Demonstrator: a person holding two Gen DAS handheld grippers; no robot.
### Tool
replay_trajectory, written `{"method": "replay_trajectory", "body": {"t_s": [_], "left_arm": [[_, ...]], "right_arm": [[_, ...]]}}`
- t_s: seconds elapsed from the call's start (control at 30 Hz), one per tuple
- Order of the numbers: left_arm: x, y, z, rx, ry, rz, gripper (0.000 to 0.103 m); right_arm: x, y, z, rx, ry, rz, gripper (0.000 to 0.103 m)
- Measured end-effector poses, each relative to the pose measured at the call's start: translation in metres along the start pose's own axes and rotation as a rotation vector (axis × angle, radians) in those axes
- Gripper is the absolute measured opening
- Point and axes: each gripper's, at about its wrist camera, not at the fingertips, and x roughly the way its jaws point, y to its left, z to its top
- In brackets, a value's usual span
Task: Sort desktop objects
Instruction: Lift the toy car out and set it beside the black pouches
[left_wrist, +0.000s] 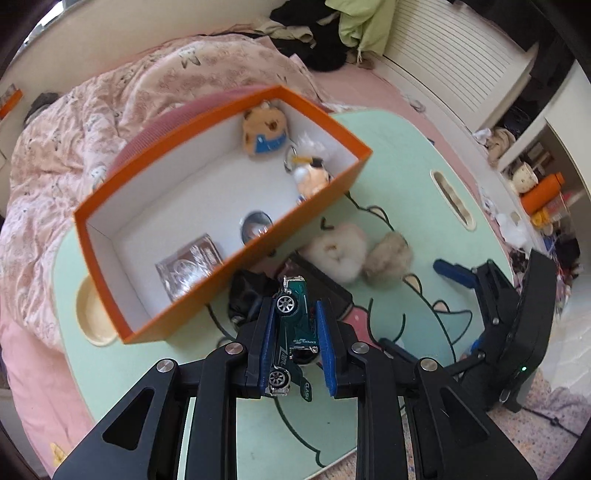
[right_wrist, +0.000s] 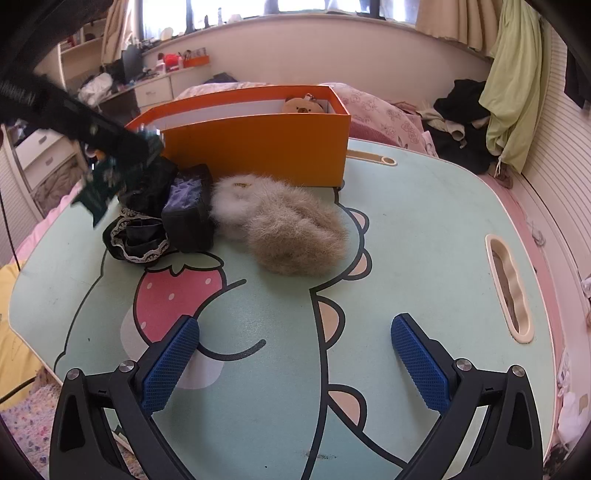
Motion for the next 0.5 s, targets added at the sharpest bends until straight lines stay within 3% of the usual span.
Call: {"method": "replay_trajectory", "body": {"t_s": [0.1, 0.27, 0.3, 0.37, 0.43, 0.5], "left_arm": [[0.016, 0.0, -0.002, -0.015, -0.002, -0.011, 0.028], [-0.001, 0.003, -0.002, -0.059, -0.114, -0.008, 0.033], [-0.007, 0.002, -0.005, -0.051, -0.139, 0.0, 0.037], [-0.021, 0.0, -0.015, -0.04, -0.187, 0.044, 0.063], [-0.029, -0.002, -0.028, -0.03, -0.225, 0.106, 0.076], [-0.032, -0.005, -0.046, -0.023, -0.24, 0.151, 0.076]], "right_arm": [[0.0, 0.0, 0.0, -0.001, 0.0, 0.0, 0.103], [0.0, 0.0, 0.0, 0.0, 0.0, 0.001, 0.103], [0.0, 0.0, 0.0, 0.0, 0.0, 0.001, 0.103], [0.0, 0.0, 0.0, -0.001, -0.001, 0.001, 0.103], [0.0, 0.0, 0.0, -0.001, 0.0, 0.001, 0.103], [0.0, 0.0, 0.0, -0.001, 0.0, 0.002, 0.103]]}}
